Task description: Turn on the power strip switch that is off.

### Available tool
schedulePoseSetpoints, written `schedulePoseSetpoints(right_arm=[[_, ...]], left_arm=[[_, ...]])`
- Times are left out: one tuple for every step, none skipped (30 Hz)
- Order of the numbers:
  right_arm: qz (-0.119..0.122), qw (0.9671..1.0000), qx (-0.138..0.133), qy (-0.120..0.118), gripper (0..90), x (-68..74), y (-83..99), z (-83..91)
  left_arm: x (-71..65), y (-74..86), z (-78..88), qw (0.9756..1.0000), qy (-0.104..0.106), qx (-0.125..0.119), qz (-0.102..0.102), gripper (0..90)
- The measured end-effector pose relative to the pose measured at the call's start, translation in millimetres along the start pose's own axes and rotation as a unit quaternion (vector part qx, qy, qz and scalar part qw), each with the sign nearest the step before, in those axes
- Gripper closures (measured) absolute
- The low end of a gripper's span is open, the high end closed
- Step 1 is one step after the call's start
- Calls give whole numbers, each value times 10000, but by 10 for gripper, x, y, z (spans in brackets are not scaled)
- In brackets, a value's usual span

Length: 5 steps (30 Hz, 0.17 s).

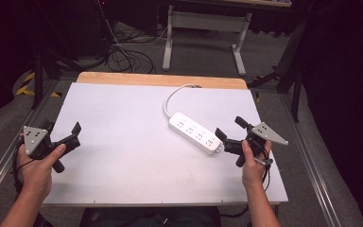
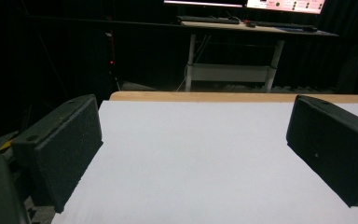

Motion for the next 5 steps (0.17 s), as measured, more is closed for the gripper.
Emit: schedulePoseSetpoints(right_arm=[[-17,10000,-5,4,12,1,0,-6],[-14,10000,8,0,12,-2,4,-11],[-14,10000,15,-10,12,-5,8,-18],[-8,10000,33,-10,12,-8,14,-25],[-20,10000,45,-17,12,-7,18,-32]], left_arm=[[3,2,-3,10000,-2,10,-6,39],[6,3,-6,10000,-6,16,-6,39],[9,3,-10,10000,-18,10,-17,39],[10,4,-11,10000,-21,11,-19,39],[10,4,-11,10000,-22,11,-18,39]])
Point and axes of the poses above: each handheld gripper's, and its own axes: z roughly backward along the jaws, y roughly out of its underside, x roughly to its left, the point moved 6 cm from there along -z, roughly forward along the jaws, and after that the axes turned 5 degrees about y, right-handed, at the moved point
